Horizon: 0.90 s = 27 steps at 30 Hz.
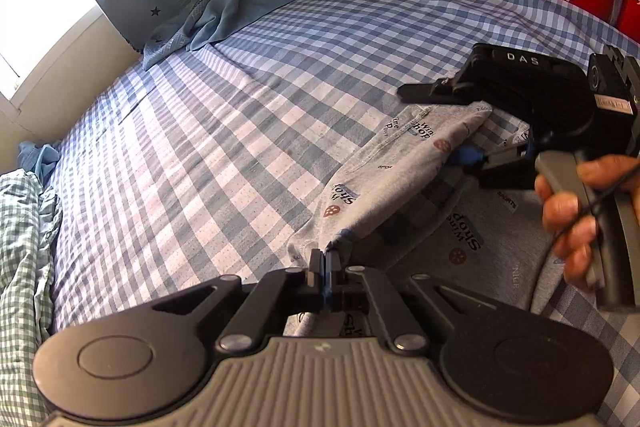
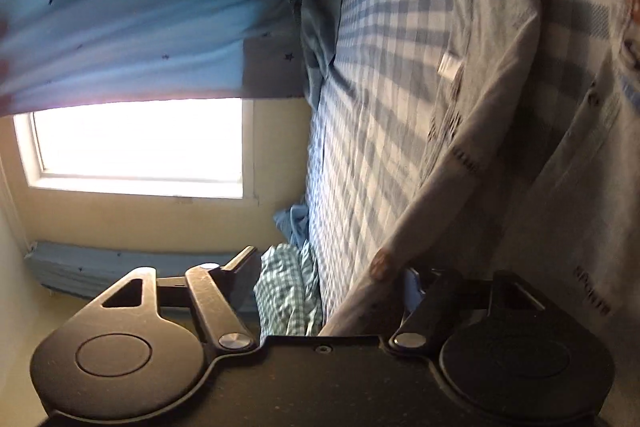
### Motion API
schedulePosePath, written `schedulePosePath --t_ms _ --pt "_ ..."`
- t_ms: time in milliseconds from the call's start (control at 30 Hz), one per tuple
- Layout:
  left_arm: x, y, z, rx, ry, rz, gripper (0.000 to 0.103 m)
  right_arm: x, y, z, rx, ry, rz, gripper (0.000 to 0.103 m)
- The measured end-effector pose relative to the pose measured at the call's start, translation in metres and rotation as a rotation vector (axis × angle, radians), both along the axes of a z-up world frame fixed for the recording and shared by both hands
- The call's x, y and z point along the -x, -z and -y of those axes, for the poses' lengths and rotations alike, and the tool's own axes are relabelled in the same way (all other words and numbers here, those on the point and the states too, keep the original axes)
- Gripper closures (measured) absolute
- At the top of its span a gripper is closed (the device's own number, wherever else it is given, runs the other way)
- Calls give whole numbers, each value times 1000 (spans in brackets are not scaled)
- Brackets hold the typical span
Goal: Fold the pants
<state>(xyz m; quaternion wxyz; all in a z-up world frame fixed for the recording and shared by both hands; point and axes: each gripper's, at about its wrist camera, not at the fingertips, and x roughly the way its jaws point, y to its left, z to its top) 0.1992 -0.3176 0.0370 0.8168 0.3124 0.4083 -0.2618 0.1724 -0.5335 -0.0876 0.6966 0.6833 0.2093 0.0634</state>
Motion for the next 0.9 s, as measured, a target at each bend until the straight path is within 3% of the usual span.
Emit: schedulePosePath --t_ms 167,367,667,800,900 --pt "-1 1 -1 3 -2 -1 103 6 11 40 30 164 -33 41" --pt "-3 3 -1 -1 -10 -8 103 14 12 79 64 266 -20 47" --pt "-4 5 -1 -9 -6 -8 103 5 13 84 134 223 -50 48" --pt "-5 6 -2 -5 -11 -4 103 7 14 82 184 228 -106 60" --pt "-6 7 -3 -2 -13 -5 103 17 14 84 216 227 -149 60"
